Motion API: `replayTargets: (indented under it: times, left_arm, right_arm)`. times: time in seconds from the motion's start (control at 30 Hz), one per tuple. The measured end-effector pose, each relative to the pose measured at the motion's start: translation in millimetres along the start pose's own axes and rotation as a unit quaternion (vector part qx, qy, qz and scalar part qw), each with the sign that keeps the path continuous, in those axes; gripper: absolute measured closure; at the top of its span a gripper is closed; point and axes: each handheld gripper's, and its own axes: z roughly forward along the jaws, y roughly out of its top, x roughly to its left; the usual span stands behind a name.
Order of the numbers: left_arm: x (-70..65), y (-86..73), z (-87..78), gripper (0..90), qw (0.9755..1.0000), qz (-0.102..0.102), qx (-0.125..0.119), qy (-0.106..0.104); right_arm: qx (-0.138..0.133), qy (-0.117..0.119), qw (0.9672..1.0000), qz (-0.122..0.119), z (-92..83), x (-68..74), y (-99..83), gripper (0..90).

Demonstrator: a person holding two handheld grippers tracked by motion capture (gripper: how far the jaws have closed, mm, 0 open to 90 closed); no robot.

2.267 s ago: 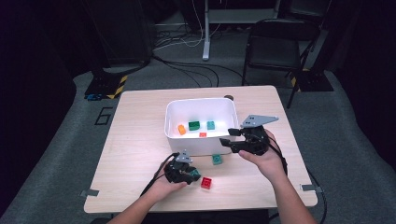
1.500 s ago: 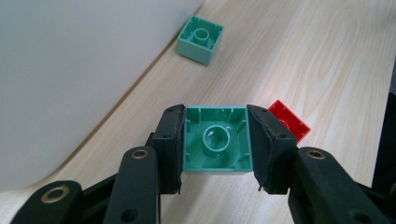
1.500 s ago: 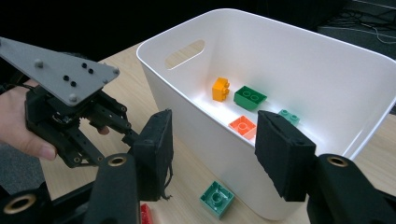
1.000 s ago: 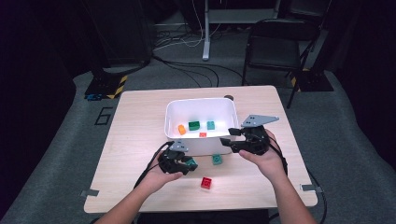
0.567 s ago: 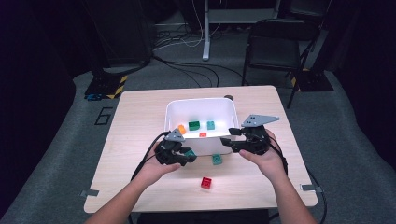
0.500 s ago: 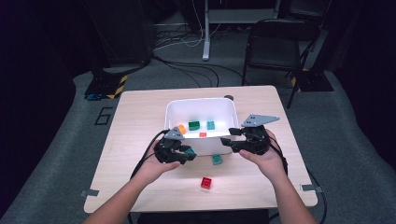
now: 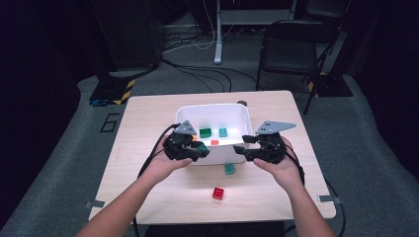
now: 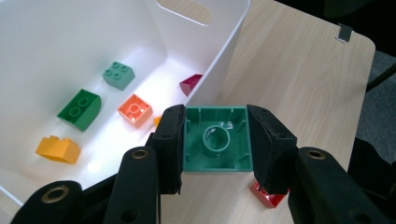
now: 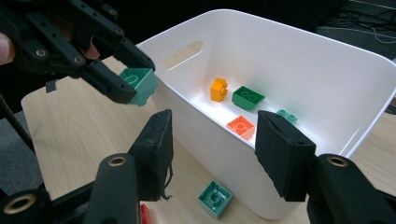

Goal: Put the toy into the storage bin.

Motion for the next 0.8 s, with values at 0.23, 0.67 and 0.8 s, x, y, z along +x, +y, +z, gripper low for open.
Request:
replayTargets:
  times: [0.23,0.67,0.8]
  left_arm:
    - [16.5,16.4,0.7,58.5,0.9999,-0.007,-0.004,0.009]
    - [42.5,34.9,11.1,58.4,0.9991,-0.034,-0.008,0.026]
    - [51.2,41.1,19.1,58.5,0.9987,-0.041,-0.005,0.029]
  right_arm:
    - [0.000,0.000,1.0000,0.001,-0.2,-0.3,-0.1,46.0]
    - [0.000,0.002,1.0000,0.004,-0.1,-1.1,-0.3,46.0]
    - [0.000,0.002,1.0000,0.003,0.0,-1.5,-0.5,46.0]
